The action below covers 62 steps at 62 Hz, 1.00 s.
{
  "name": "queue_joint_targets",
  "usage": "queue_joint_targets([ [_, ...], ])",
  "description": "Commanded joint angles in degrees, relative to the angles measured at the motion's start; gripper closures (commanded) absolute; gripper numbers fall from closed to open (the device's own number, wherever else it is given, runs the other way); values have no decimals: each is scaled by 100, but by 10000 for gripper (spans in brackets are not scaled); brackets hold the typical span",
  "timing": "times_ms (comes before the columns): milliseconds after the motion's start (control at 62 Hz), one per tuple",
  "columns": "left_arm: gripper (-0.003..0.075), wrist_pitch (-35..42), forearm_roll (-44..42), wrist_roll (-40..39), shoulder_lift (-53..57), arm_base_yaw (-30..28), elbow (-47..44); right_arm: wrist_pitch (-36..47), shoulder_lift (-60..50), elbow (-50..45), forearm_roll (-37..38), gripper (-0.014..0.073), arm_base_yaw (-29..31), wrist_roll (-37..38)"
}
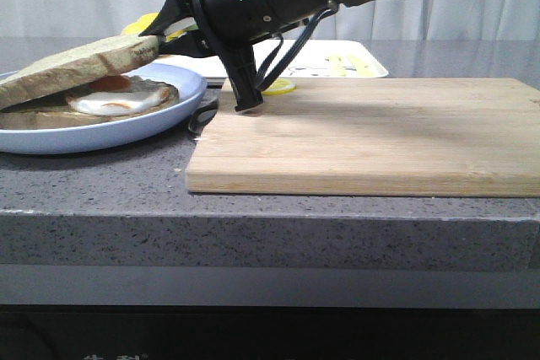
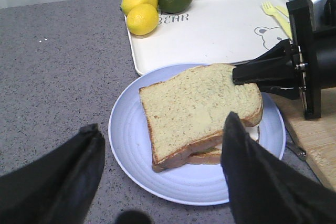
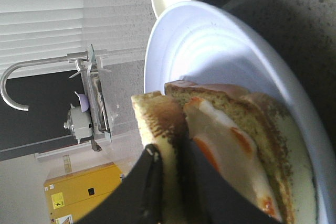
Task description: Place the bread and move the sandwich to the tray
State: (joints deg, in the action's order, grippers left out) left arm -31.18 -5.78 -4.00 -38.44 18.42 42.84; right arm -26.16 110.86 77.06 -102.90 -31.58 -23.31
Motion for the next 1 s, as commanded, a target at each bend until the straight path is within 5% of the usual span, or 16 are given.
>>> queue_joint_targets([
  [0,248,461,-10,-7,-27,49,200,-291,-318,197,-561,358,-5,-106],
  [145,248,461,-10,-7,-27,49,200,-291,-318,197,-427,151,-5,-106],
  [258,248,461,-10,-7,-27,49,200,-332,-330,197,-106,74,1,-111],
  [775,248,461,-10,-7,-27,49,200,-1367,-1940,197,4024,74,872,-53],
  [985,248,461,-10,-7,-27,49,200,-2274,-3050,197,6795,74,1382,985],
])
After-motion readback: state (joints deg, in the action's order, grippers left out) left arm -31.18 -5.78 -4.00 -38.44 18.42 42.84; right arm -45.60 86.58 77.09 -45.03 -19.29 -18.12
